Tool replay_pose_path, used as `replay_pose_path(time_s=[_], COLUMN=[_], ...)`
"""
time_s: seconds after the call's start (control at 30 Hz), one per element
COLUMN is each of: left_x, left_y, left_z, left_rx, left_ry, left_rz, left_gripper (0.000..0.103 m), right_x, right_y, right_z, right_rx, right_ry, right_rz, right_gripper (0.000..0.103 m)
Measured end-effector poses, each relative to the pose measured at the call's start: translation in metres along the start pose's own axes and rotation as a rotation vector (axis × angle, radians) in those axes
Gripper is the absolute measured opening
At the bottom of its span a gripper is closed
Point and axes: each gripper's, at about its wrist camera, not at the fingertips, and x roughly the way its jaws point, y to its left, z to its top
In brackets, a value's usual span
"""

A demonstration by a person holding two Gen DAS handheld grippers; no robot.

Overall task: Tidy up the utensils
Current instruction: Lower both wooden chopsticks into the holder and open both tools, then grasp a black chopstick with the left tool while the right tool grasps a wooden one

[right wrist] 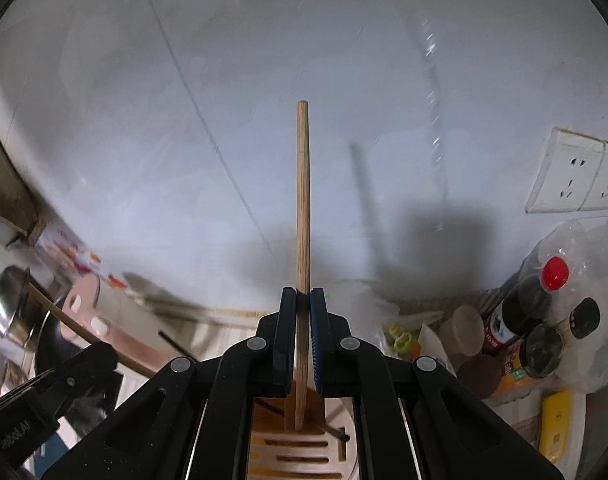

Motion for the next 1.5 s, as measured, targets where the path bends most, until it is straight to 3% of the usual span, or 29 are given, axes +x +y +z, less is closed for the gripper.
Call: replay_pose_path(time_s=[0.1, 0.13, 0.17, 0.2, 0.23, 0.37, 0.4, 0.43, 0.5, 0.63, 0.77, 0.87, 1.03, 1.17, 1.3, 1.37, 1.43, 1.5], left_x=[-0.011, -0.017, -0.023, -0.029, -0.037, -0.060, -0.062, -0.065, -0.067, -0.056, -0.031, -0.010, 0.034, 0.069, 0.099, 0.113, 0.130, 0.142], left_y=[-0.002, -0.002, -0.001, 0.000, 0.001, 0.013, 0.017, 0.022, 0.029, 0.036, 0.040, 0.042, 0.046, 0.047, 0.045, 0.046, 0.044, 0.042], left_z=[-0.001, -0.001, -0.002, -0.002, -0.003, -0.014, -0.018, -0.025, -0.036, -0.065, -0.099, -0.127, -0.174, -0.211, -0.245, -0.261, -0.276, -0.287], left_rx=[0.013, 0.026, 0.040, 0.052, 0.061, 0.086, 0.088, 0.092, 0.100, 0.134, 0.171, 0.196, 0.212, 0.237, 0.256, 0.272, 0.296, 0.312], left_ry=[0.004, -0.006, -0.020, -0.038, -0.061, -0.123, -0.125, -0.138, -0.158, -0.143, -0.056, 0.001, 0.122, 0.217, 0.314, 0.365, 0.433, 0.476], left_rz=[0.029, 0.046, 0.068, 0.087, 0.102, 0.147, 0.158, 0.170, 0.190, 0.235, 0.263, 0.296, 0.335, 0.374, 0.374, 0.347, 0.324, 0.309], left_gripper=[0.012, 0.022, 0.031, 0.053, 0.069, 0.080, 0.095, 0.103, 0.103, 0.103, 0.103, 0.103, 0.103, 0.103, 0.101, 0.094, 0.075, 0.066], right_x=[-0.003, -0.007, -0.011, -0.021, -0.029, -0.062, -0.074, -0.081, -0.094, -0.114, -0.113, -0.102, -0.070, -0.045, -0.020, -0.007, 0.002, 0.010], right_y=[-0.001, -0.003, -0.001, -0.004, -0.006, -0.011, -0.015, -0.018, -0.025, -0.040, -0.060, -0.076, -0.107, -0.129, -0.149, -0.158, -0.161, -0.163], right_z=[-0.002, -0.003, -0.003, -0.003, -0.003, -0.007, -0.011, -0.014, -0.023, -0.053, -0.086, -0.108, -0.156, -0.194, -0.226, -0.242, -0.253, -0.263], right_rx=[-0.013, -0.012, -0.011, 0.000, 0.008, 0.029, 0.039, 0.047, 0.067, 0.086, 0.121, 0.131, 0.173, 0.199, 0.231, 0.241, 0.241, 0.235], right_ry=[0.050, 0.049, 0.048, 0.037, 0.030, -0.001, -0.010, -0.014, -0.016, -0.025, 0.008, 0.043, 0.176, 0.275, 0.374, 0.423, 0.458, 0.485], right_rz=[0.015, 0.013, 0.011, 0.010, 0.014, 0.001, -0.011, -0.018, -0.041, -0.085, -0.108, -0.140, -0.152, -0.162, -0.150, -0.133, -0.131, -0.136], right_gripper=[0.011, 0.014, 0.025, 0.034, 0.036, 0.045, 0.048, 0.051, 0.063, 0.075, 0.087, 0.088, 0.087, 0.074, 0.051, 0.041, 0.040, 0.040])
